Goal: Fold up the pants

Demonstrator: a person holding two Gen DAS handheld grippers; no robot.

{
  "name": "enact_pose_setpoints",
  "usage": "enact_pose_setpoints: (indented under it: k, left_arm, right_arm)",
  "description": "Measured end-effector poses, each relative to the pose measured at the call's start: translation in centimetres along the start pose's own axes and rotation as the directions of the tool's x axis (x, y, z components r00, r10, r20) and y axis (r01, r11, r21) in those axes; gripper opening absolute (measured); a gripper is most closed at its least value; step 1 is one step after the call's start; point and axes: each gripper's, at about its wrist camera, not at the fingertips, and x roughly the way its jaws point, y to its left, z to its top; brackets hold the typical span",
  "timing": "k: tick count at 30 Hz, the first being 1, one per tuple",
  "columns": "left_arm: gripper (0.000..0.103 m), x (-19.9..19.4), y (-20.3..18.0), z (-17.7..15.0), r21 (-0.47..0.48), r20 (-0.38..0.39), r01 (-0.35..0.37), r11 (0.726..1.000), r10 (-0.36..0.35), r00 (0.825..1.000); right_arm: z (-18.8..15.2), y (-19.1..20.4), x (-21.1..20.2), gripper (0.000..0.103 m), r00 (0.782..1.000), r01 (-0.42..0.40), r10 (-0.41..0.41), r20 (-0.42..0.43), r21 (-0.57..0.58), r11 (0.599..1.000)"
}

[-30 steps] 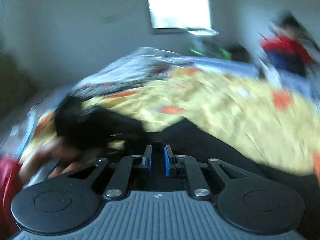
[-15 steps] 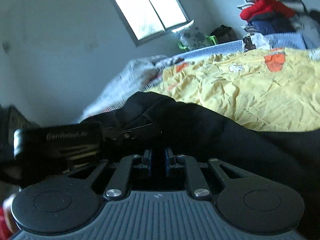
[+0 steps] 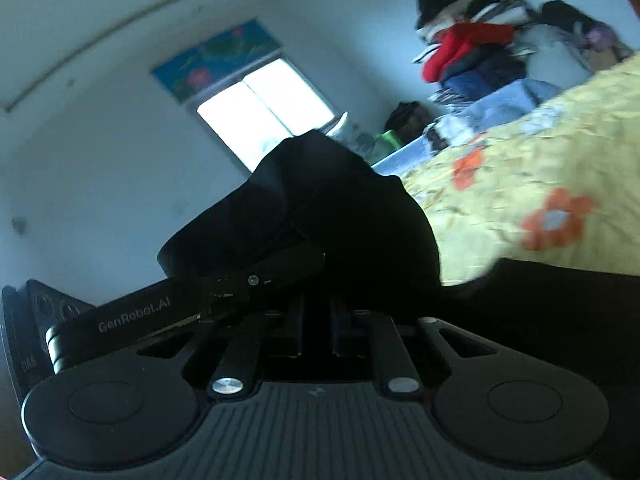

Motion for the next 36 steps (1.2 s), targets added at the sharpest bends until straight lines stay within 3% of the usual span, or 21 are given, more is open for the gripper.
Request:
enact_pose_setpoints:
  k: [11, 21, 30, 36]
  left_arm:
    - [0.019, 6.5, -6.9, -4.6, 0.044, -0.105, 0.089, 0.995, -0.084, 0.991]
    - [0.019, 9.7, -10.8, -8.6, 0.046, -0.208, 0.166, 0.985, -0.153, 0.966]
    - [0.023, 11.4, -13.0, -11.5, 0.073, -0.274, 0.205, 0.976, -0.178, 0.945]
    - [0.038, 11.3, -14.0, -12.7, 0.110, -0.317, 0.230, 0.967, -0.185, 0.930]
  right_arm:
    - [0.0, -6.1, -8.9, 0.012, 0.991, 0.101, -0.110, 0.073, 0.111, 0.989]
    - [0.0, -9.3, -13.7, 0.012, 0.971, 0.218, -0.228, 0.075, 0.124, 0.968]
    - [-0.7, -10.7, -16.7, 0.013, 0.942, 0.324, -0.331, 0.047, 0.115, 0.939]
    - [-1.0, -11.0, -19.8, 0.014, 0.905, 0.419, -0.423, 0.039, 0.090, 0.904]
